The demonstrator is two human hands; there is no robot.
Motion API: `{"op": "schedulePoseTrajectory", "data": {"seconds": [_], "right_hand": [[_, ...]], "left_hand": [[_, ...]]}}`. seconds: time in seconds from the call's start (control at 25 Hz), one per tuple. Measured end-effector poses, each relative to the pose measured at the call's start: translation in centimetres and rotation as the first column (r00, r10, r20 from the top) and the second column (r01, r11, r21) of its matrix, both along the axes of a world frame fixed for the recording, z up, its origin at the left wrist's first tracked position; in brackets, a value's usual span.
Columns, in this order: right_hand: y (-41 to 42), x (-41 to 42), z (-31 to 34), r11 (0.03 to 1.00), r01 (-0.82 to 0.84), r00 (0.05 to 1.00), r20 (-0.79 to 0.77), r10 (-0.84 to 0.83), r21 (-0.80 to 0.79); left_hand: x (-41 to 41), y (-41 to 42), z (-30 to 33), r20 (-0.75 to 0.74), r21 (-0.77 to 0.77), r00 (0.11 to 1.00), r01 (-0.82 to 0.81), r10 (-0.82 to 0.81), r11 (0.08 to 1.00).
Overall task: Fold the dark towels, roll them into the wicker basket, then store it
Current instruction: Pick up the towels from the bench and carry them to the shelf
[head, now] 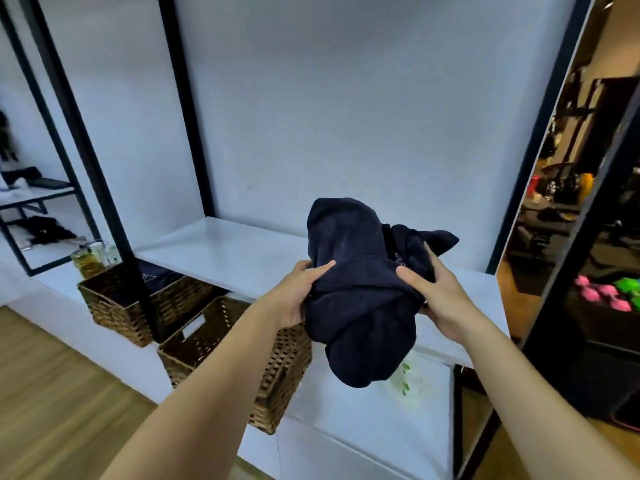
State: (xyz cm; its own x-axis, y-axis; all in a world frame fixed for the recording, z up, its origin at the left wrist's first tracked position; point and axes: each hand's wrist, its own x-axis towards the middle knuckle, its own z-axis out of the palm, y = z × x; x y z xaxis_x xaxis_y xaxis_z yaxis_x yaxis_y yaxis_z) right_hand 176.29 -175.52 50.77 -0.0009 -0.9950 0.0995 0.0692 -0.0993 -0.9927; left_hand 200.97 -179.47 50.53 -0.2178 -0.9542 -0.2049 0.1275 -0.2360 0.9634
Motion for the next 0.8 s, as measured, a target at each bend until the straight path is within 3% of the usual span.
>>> {"op": "schedulePoseTrajectory", "data": {"seconds": [0.24,0.4,0.48,0.68,0.8], "right_hand": [[-6.8,-4.8,-0.9,0.963,0.254,0.965,0.052,-0.259,0.087],[-9.9,-8.1,-4.3,0.869,0.398,0.915,-0.059,-0.399,0.296],[-10.6,-9.1,-6.6,0.824,0.444,0.895,-0.134,-0.425,0.351],[-10.0,-8.8,-6.2,0.72,0.601,0.796,-0.335,-0.504,0.347],[-9.4,-8.2,-3.6,0.704,0.685,0.676,-0.522,-0.52,0.186]], "left_hand": [[-6.3,-9.6,-0.5,0.011,0.052,0.983,0.18,-0.181,0.982],[-10.4,-13.2,-2.5,0.1,0.152,0.945,0.295,-0.311,0.943],[-11.5,-14.1,-3.7,0.091,0.2,0.95,0.275,-0.298,0.94],[-11.8,-16.6,-3.3,0.148,0.242,0.883,0.404,-0.445,0.882],[-11.3,-17.8,-3.0,0.306,0.14,0.867,0.367,-0.392,0.92]]}}
